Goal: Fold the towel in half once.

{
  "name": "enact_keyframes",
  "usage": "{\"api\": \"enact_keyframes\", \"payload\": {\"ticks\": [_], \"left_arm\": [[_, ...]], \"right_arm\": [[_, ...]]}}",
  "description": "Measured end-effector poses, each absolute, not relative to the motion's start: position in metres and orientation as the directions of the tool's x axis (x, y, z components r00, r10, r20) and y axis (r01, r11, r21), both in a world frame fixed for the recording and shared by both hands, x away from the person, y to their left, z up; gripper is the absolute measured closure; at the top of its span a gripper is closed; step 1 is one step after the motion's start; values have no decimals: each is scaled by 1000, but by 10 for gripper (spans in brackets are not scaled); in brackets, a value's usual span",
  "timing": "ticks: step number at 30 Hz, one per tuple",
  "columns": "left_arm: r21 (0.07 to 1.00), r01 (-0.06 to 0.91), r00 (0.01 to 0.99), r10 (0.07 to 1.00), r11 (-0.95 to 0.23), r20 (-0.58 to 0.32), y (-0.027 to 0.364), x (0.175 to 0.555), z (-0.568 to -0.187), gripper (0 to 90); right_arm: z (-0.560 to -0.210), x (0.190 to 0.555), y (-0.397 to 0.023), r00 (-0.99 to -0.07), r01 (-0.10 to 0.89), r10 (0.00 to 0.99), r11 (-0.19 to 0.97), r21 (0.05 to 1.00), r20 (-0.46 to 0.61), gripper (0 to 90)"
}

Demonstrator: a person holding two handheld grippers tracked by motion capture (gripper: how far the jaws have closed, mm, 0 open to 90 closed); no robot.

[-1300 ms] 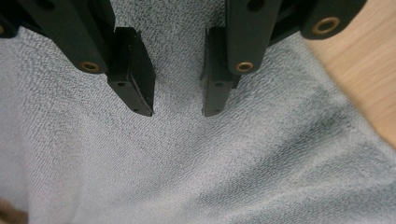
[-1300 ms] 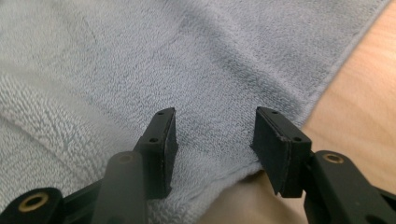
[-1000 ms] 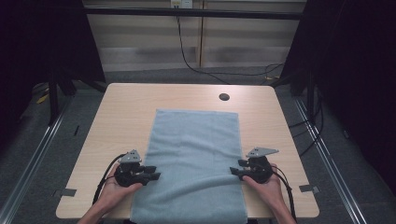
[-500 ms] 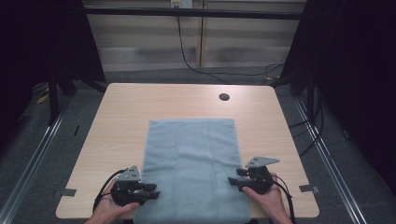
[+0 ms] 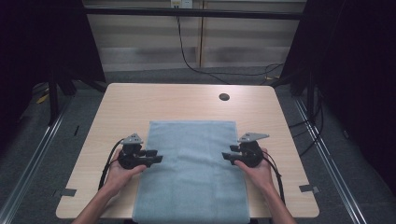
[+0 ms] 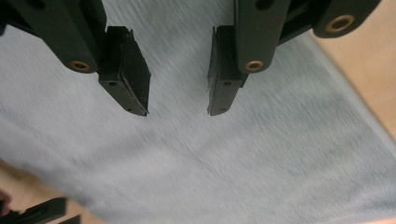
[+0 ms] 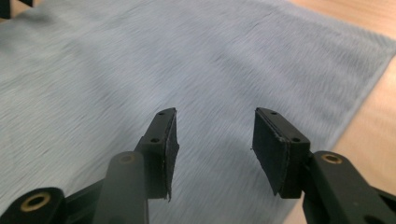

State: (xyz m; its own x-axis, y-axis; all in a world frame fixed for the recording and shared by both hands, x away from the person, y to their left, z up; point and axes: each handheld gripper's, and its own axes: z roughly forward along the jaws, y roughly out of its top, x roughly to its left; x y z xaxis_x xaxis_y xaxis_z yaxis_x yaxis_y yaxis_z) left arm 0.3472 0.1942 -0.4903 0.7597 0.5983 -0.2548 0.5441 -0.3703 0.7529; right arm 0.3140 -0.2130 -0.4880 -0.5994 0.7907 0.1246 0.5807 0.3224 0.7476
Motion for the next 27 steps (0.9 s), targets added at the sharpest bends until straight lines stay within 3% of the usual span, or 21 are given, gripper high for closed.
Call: {"api": "enact_keyframes", "payload": {"ticks": [4, 8, 20, 27], "left_arm": [[721, 557, 730, 657, -413, -187, 192, 368, -503, 581], [728, 524, 757, 633, -441, -161, 191, 357, -504, 586], [692, 520, 818, 526, -501, -233, 205, 296, -498, 589], [725, 550, 771, 586, -413, -251, 208, 338, -493, 581]], "right_arm": [[-504, 335, -206, -575, 628, 805, 321, 709, 145, 512], [-505, 328, -202, -584, 611, 801, 327, 721, 131, 511], [-495, 265, -201, -669, 618, 725, 421, 664, 164, 523], [-484, 311, -226, -595, 590, 785, 281, 757, 173, 491]]}}
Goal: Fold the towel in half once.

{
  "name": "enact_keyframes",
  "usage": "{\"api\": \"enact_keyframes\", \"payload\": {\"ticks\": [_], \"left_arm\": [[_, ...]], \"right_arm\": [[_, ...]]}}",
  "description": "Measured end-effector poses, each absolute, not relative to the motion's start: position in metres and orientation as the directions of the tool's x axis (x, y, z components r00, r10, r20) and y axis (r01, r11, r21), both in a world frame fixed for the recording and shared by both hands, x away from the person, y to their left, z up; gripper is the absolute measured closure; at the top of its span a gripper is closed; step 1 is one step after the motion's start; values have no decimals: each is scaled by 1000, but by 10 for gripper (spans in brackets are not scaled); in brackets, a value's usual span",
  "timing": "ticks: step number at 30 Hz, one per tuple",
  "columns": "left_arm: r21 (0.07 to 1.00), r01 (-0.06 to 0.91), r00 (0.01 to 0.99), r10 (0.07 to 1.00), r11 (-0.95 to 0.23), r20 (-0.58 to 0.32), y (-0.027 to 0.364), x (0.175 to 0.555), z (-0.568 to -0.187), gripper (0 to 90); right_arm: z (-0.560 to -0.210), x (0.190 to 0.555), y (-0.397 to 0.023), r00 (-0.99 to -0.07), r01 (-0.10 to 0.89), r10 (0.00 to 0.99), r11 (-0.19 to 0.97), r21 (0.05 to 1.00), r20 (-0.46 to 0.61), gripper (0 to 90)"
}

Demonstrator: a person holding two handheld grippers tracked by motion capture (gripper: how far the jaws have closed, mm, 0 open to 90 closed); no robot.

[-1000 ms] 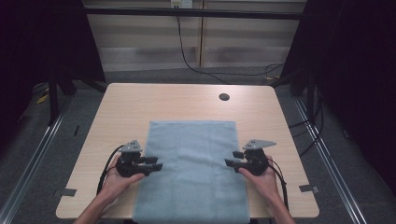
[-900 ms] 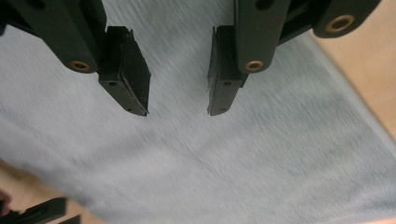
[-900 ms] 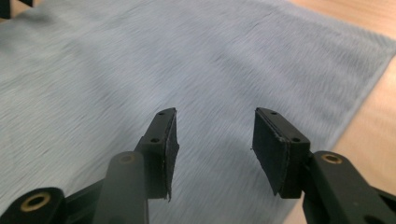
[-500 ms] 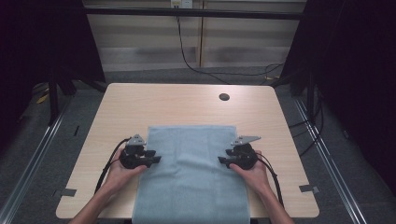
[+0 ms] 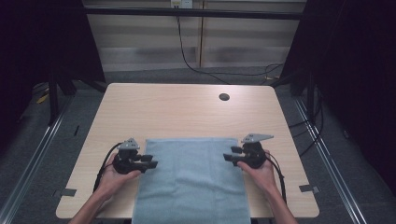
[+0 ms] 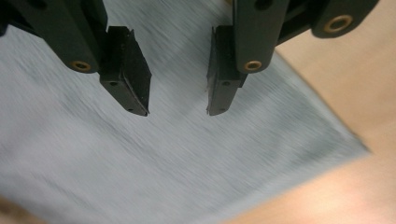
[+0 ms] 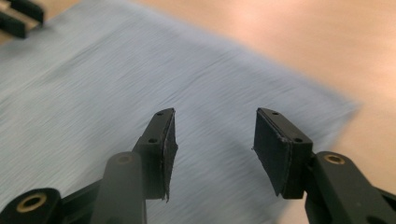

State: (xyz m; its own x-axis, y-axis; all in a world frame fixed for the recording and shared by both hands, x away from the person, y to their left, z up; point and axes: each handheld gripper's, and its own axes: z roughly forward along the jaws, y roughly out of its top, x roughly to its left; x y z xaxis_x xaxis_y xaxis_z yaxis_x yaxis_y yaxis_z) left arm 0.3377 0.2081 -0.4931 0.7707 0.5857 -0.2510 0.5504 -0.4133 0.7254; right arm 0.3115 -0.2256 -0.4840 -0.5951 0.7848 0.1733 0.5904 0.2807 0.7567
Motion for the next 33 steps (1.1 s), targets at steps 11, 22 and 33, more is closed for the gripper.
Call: {"api": "enact_keyframes", "payload": {"ticks": [11, 22, 33], "left_arm": [[753, 584, 712, 638, -305, -294, 215, 370, -490, 515], [746, 577, 700, 671, -332, -243, 220, 378, -491, 439], [728, 586, 697, 680, -356, -228, 208, 391, -505, 431]], "right_arm": [[-499, 365, -238, -519, 625, 841, 251, 740, 154, 447], [-508, 360, -235, -538, 606, 839, 320, 728, 80, 640], [-510, 355, -235, -553, 613, 819, 275, 740, 153, 773]]}}
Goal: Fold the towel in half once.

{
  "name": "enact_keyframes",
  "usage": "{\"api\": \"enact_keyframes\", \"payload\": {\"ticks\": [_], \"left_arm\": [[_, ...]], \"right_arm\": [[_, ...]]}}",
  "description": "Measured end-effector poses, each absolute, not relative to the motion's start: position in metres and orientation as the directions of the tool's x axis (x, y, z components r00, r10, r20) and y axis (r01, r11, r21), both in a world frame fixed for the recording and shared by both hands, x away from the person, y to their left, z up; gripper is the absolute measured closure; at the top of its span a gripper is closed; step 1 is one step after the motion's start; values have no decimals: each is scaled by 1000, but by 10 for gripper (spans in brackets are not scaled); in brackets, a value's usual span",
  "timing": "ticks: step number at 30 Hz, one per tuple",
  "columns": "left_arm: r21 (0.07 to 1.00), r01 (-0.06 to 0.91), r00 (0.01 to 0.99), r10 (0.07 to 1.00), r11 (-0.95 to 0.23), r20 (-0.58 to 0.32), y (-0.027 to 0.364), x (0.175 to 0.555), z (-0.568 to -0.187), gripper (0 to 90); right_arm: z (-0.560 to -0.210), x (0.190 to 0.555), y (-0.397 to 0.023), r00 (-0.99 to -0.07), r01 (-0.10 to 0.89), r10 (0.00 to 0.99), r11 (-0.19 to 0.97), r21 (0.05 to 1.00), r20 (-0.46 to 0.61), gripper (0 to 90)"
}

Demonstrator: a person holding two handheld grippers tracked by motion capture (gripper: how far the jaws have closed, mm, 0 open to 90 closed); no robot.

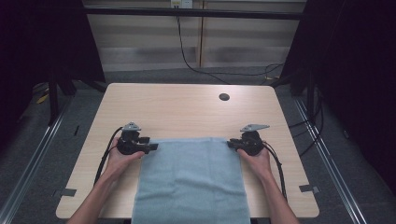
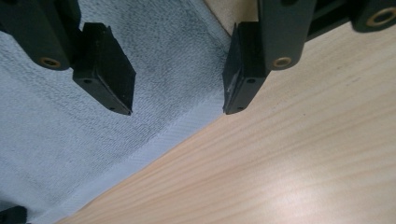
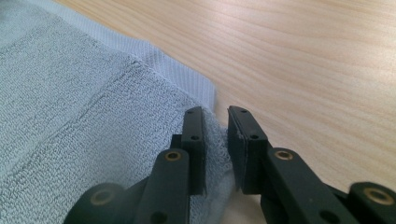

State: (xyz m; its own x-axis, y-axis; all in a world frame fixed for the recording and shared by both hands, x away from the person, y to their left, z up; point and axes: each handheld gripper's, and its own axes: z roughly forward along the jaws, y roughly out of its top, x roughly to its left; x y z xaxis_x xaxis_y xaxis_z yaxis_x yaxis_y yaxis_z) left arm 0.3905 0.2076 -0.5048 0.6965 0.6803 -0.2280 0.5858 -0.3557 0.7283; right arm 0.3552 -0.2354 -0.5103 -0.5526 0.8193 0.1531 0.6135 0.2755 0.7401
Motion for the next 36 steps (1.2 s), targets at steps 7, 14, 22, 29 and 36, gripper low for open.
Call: {"api": "enact_keyframes", "payload": {"ticks": [7, 14, 22, 29, 36], "left_arm": [[740, 566, 699, 687, -364, -196, 208, 390, -505, 420], [753, 568, 674, 713, -331, -195, 215, 393, -506, 403], [747, 489, 717, 696, -450, -50, 204, 385, -509, 444], [753, 492, 747, 655, -436, -109, 200, 380, -509, 818], [767, 533, 741, 634, -357, -220, 208, 379, -500, 848]], "right_arm": [[-511, 354, -235, -549, 612, 821, 266, 745, 158, 772], [-511, 354, -236, -550, 613, 819, 262, 745, 165, 772], [-511, 353, -236, -546, 619, 819, 253, 743, 176, 772], [-510, 351, -232, -562, 626, 804, 260, 735, 194, 788], [-502, 349, -236, -572, 626, 784, 227, 746, 241, 858]]}}
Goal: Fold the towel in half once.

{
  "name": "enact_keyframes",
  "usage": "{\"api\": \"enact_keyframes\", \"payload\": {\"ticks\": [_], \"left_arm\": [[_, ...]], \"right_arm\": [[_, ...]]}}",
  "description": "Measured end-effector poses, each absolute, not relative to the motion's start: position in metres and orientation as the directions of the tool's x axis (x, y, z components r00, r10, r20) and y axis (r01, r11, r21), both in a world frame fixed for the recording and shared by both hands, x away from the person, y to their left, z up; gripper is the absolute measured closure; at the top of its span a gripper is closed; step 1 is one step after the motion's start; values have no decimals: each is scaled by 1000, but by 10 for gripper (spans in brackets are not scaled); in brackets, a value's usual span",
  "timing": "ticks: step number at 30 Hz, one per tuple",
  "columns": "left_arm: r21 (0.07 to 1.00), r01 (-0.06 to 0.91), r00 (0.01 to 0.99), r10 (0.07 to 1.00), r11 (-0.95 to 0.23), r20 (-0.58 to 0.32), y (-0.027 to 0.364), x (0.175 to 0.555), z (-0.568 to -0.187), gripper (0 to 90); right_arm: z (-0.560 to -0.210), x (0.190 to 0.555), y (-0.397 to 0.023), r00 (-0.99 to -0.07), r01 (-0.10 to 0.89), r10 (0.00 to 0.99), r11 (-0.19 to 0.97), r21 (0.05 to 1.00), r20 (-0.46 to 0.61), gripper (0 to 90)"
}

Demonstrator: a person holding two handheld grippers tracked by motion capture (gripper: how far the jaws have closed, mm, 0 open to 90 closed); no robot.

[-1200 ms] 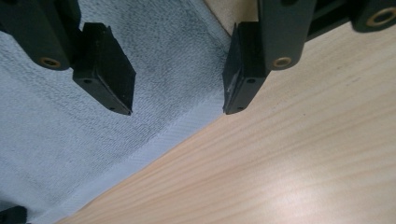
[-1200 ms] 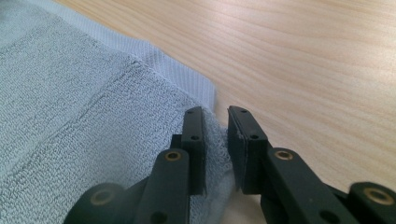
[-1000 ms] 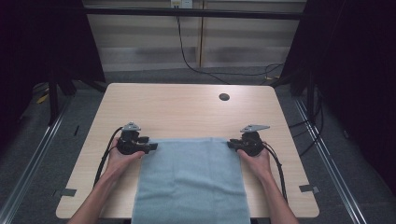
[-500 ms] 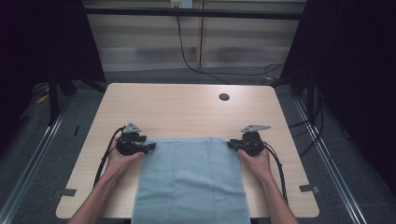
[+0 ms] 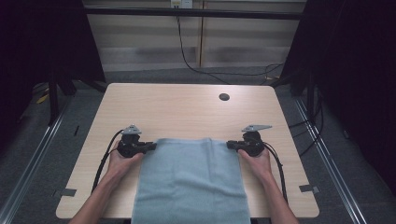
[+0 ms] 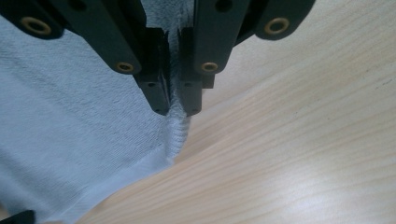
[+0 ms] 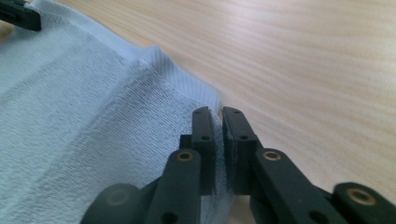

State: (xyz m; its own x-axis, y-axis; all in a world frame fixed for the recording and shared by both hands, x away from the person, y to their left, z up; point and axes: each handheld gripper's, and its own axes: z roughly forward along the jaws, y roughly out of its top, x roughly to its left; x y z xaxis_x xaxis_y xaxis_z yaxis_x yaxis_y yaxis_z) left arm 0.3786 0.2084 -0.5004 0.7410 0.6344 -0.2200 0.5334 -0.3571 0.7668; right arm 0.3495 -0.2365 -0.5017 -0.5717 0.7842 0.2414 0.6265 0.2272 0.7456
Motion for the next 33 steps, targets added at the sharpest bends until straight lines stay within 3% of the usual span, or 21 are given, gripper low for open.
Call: {"api": "enact_keyframes", "payload": {"ticks": [2, 8, 17, 33], "left_arm": [[789, 534, 738, 623, -304, -260, 212, 378, -491, 849], [820, 507, 744, 616, -267, -260, 217, 378, -469, 850], [854, 464, 754, 611, -234, -242, 221, 389, -434, 851], [910, 382, 756, 621, -160, -207, 208, 442, -348, 852]], "right_arm": [[-494, 349, -238, -571, 621, 780, 206, 756, 256, 863], [-459, 354, -244, -575, 589, 768, 149, 795, 281, 873], [-410, 368, -241, -624, 525, 743, 166, 835, 244, 877], [-324, 413, -255, -598, 430, 776, 100, 897, 200, 880]]}}
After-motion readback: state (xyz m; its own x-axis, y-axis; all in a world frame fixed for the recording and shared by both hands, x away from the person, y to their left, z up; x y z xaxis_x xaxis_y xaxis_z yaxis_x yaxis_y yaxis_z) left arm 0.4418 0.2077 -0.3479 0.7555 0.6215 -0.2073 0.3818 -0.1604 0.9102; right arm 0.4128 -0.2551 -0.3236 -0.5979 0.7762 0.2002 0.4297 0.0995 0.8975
